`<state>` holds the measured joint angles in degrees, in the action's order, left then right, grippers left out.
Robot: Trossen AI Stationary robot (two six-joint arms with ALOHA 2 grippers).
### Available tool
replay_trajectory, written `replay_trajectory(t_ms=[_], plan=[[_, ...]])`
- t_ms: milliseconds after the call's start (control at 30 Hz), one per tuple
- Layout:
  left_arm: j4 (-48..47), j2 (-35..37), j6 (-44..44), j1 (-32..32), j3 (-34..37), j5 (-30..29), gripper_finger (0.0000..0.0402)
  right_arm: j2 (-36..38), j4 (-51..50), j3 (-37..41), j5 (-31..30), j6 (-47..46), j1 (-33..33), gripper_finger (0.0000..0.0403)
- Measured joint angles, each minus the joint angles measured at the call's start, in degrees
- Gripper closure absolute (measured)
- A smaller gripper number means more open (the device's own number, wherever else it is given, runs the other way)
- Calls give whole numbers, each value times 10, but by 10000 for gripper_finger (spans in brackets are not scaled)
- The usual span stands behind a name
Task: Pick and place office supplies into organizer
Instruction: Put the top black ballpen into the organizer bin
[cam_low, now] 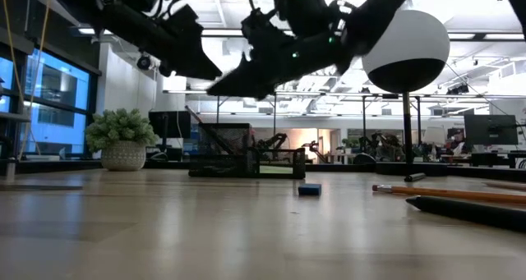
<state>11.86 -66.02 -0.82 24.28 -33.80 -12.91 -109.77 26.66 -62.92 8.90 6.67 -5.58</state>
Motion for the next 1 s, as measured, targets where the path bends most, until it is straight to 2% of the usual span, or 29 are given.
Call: replay_trajectory(t_ms=[200, 400, 567, 733, 1000], plan=[[-8, 50, 11, -30, 0, 38, 233, 88, -215, 0, -123, 9, 17, 403], [56, 58, -13, -106, 35, 51, 258, 166, -458, 0, -159, -43, 39, 403], [113, 58, -27, -153, 66, 52, 278, 183, -623, 0, -207, -95, 43, 400], [130, 56, -20, -187, 84, 51, 290, 165, -739, 1, -254, -129, 43, 376], [138, 54, -39, -219, 123, 50, 295, 158, -797, 1, -231, -128, 42, 307]])
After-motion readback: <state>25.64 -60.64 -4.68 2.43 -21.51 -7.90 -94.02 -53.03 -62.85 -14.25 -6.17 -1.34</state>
